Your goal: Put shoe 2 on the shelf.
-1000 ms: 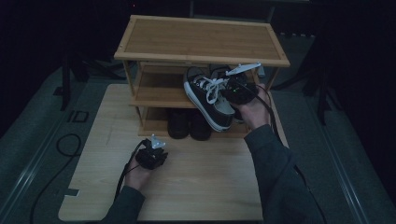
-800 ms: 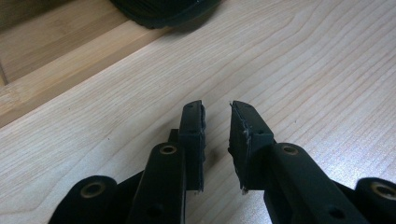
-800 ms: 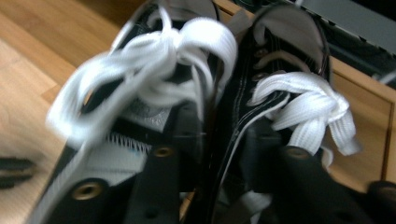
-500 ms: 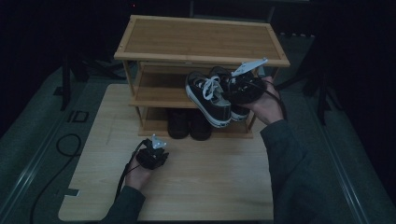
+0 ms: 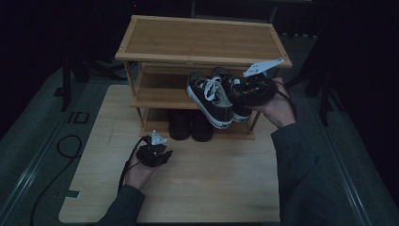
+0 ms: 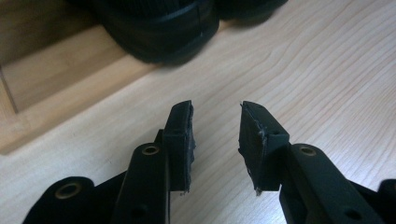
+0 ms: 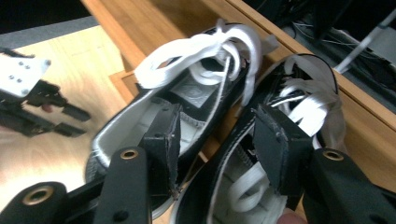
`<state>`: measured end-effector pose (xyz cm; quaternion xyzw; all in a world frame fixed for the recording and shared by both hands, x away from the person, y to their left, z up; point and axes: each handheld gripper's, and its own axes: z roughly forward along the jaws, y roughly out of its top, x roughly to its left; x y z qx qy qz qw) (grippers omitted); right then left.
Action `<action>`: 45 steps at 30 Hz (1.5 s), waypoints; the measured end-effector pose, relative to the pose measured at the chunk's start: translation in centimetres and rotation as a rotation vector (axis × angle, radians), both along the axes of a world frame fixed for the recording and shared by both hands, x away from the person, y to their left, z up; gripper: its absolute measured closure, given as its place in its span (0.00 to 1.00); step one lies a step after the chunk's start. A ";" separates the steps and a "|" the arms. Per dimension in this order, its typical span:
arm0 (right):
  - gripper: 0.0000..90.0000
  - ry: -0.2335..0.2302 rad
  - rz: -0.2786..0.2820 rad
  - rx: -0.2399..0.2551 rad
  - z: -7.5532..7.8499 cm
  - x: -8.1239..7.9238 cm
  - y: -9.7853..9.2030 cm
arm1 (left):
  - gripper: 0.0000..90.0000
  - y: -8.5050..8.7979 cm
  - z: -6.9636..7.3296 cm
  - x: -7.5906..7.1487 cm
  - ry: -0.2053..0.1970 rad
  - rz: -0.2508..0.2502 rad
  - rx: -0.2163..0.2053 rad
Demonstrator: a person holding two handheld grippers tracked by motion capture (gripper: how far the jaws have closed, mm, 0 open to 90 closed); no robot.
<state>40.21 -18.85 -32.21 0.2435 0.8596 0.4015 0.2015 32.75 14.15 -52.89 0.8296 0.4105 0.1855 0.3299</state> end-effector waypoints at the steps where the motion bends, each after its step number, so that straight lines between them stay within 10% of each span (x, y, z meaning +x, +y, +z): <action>1: 0.58 0.000 0.003 -0.001 0.1 -0.1 0.0 | 0.72 -0.1 0.3 0.1 -0.003 -0.002 0.001; 16: 0.99 0.034 0.162 0.063 0.5 -2.3 1.8 | 0.68 -0.7 3.7 1.2 -0.020 -0.024 -0.044; 22: 1.00 0.050 0.204 0.031 -0.3 -2.9 3.4 | 0.65 -0.7 5.1 1.8 -0.029 -0.015 -0.082; 45: 1.00 0.082 0.236 0.024 -6.7 -5.6 3.7 | 0.79 -3.0 10.8 3.9 -0.162 -0.053 -0.012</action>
